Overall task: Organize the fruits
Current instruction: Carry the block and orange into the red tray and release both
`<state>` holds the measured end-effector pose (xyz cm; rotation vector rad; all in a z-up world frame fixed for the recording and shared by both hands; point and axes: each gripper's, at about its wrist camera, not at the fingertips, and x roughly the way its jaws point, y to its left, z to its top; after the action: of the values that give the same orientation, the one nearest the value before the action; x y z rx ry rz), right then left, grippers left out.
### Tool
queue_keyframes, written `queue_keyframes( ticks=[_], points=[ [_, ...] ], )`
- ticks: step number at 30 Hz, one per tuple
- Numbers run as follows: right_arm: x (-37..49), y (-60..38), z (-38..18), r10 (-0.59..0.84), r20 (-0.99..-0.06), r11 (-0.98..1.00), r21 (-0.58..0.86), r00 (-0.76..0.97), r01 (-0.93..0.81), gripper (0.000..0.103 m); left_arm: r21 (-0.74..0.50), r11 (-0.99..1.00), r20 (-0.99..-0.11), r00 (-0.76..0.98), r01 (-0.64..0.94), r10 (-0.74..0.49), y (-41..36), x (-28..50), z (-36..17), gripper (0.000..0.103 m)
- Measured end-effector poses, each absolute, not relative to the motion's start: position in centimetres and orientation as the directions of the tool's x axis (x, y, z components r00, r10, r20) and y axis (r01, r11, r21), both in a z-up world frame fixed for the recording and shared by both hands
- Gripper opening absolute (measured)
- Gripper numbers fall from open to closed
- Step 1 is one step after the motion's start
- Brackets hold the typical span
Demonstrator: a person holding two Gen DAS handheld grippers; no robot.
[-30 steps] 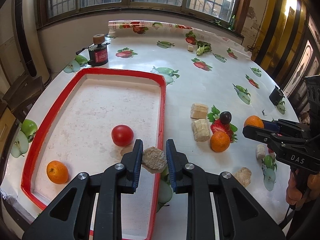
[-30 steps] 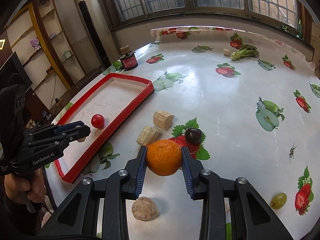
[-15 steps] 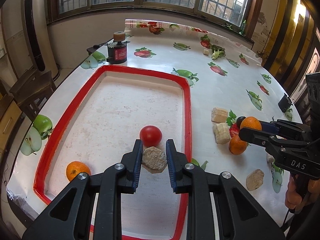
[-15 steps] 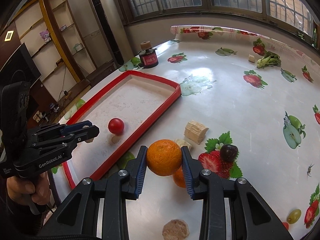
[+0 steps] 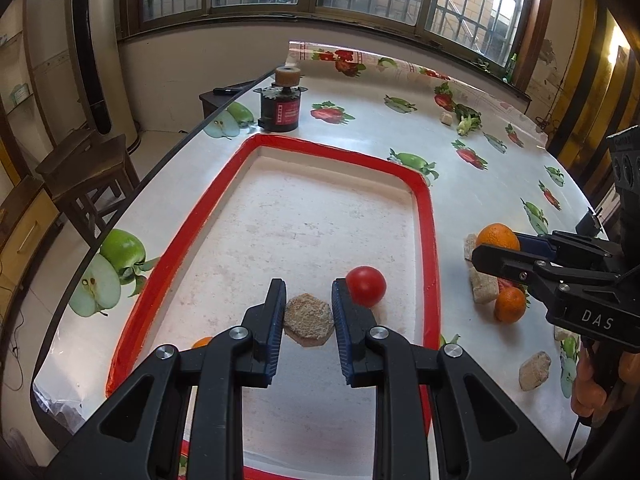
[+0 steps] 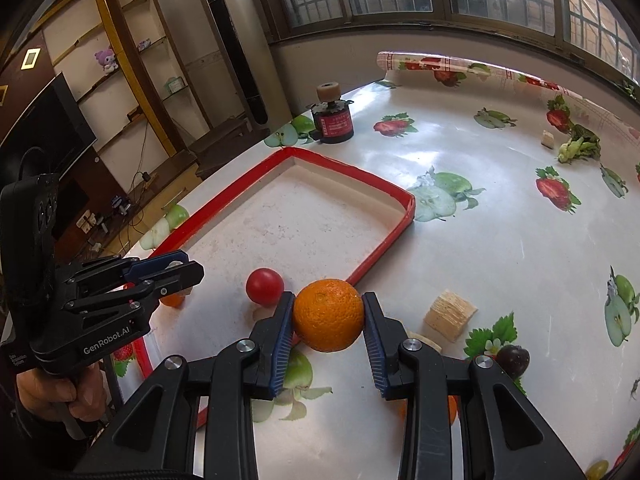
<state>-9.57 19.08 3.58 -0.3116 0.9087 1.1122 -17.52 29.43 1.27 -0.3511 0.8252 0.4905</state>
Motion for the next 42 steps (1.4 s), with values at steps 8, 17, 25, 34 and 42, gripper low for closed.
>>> queue_keyframes(
  ticks=[8,17,25,34,42],
  points=[
    [-8.9,21.9,3.9,0.641,-0.757,0.432,0.22,0.126,-0.874,0.034,-0.115,0.808,-0.765,0.571,-0.578,0.299,32.0,-17.7,1.6,0.021],
    [-8.0,26.8,2.1,0.61,-0.787,0.411,0.216,0.091,-0.886,0.034,-0.121,0.787,-0.804,0.524,-0.606,0.28,34.4,-16.2,-0.5,0.021],
    [-7.5,29.2,-1.2,0.545,-0.835,0.411,0.181,0.081,-0.893,0.034,-0.118,0.777,-0.837,0.483,-0.619,0.258,35.1,-15.5,-2.5,0.021],
    [-7.6,29.8,-2.3,0.52,-0.849,0.407,0.155,0.089,-0.9,0.036,-0.102,0.774,-0.858,0.449,-0.624,0.249,35.0,-15.2,-3.4,0.021],
    [-7.9,28.7,-0.6,0.546,-0.83,0.414,0.146,0.116,-0.899,0.047,-0.08,0.765,-0.862,0.43,-0.639,0.269,34.8,-15.5,-3.0,0.021]
  ],
)
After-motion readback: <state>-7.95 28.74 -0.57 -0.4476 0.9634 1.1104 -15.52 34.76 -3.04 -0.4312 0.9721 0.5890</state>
